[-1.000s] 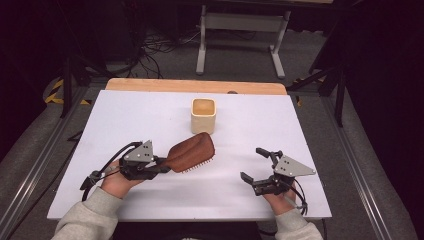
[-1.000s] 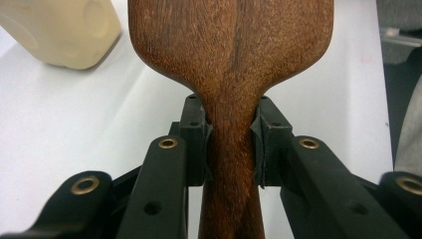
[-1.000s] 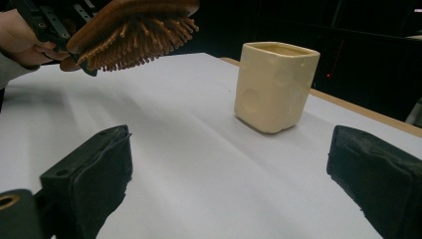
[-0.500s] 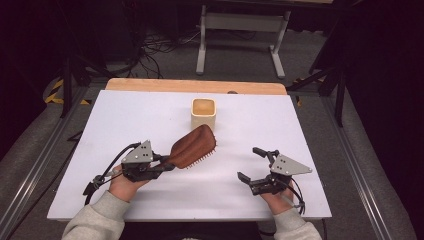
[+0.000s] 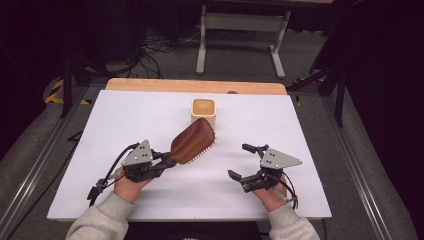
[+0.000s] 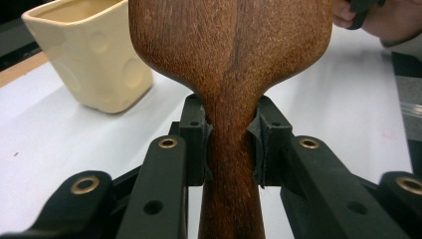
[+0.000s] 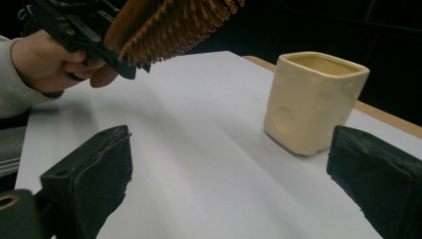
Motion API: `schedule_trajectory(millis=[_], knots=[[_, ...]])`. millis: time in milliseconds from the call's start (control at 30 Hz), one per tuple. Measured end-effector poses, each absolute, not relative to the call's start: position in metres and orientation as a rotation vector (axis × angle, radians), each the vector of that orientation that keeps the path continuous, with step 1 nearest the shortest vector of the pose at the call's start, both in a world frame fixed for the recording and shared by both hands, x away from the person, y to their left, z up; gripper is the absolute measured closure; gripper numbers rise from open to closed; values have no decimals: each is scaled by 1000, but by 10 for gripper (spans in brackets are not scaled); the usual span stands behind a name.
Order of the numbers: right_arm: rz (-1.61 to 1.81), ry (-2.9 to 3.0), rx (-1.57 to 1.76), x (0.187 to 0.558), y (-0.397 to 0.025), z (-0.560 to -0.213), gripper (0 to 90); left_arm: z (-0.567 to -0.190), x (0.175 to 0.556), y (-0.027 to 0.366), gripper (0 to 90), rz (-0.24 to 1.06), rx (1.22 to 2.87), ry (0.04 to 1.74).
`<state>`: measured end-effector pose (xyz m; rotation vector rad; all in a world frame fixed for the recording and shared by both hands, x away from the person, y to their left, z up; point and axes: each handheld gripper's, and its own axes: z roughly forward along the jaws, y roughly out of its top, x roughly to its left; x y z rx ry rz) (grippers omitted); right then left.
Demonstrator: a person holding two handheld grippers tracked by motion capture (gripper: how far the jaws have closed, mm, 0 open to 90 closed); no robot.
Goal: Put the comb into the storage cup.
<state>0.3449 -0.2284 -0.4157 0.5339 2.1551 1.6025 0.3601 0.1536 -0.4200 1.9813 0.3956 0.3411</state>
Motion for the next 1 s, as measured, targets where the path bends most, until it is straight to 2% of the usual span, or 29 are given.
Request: schedule_trajectory(millis=[633,1000], knots=[[1667,2285,500,375,-171,-381,47,-421,359,155,721,378,1985,416],[1630,2366,536,384,-145,-377,48,-423,359,152,721,380,2002,412]])
